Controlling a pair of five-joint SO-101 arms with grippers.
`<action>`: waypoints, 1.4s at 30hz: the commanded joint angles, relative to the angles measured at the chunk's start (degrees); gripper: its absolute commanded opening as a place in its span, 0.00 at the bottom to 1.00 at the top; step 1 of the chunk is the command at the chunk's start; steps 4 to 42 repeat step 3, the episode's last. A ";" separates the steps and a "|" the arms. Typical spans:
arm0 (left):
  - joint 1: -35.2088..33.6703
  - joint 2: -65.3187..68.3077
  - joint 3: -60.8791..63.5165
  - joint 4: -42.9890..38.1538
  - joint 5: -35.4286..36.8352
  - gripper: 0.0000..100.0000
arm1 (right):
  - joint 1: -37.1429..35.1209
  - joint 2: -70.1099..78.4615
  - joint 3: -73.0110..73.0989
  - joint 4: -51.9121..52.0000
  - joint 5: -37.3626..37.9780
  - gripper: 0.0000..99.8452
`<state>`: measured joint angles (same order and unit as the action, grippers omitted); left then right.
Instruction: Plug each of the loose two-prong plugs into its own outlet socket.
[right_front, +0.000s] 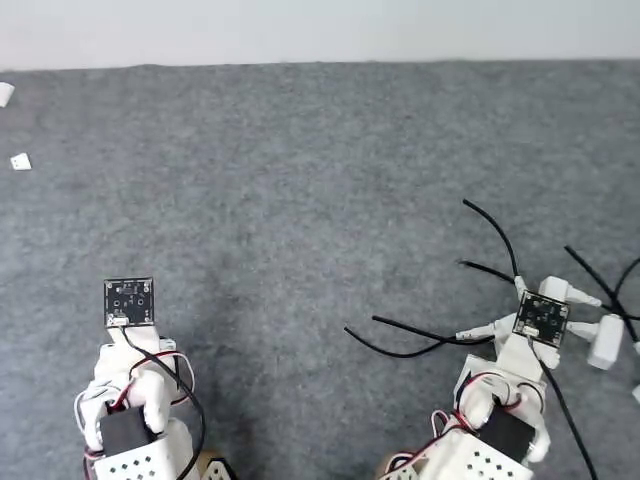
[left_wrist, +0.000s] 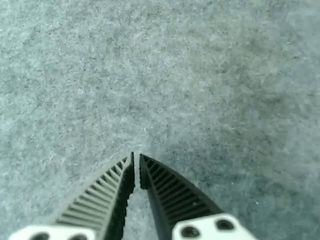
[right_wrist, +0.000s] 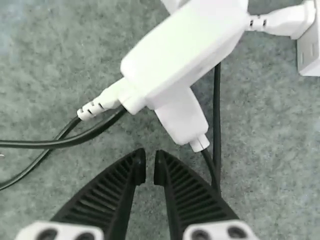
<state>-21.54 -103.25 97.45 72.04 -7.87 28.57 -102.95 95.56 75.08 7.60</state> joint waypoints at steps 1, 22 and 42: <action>-0.26 -0.79 -0.92 0.26 0.26 0.02 | 0.66 -0.92 0.79 -0.31 -0.35 0.04; -0.26 -0.79 -0.92 0.26 0.26 0.02 | 0.66 -0.92 0.79 -0.31 -0.35 0.04; -0.26 -0.79 -0.92 0.26 0.26 0.02 | 0.66 -0.92 0.79 -0.31 -0.35 0.04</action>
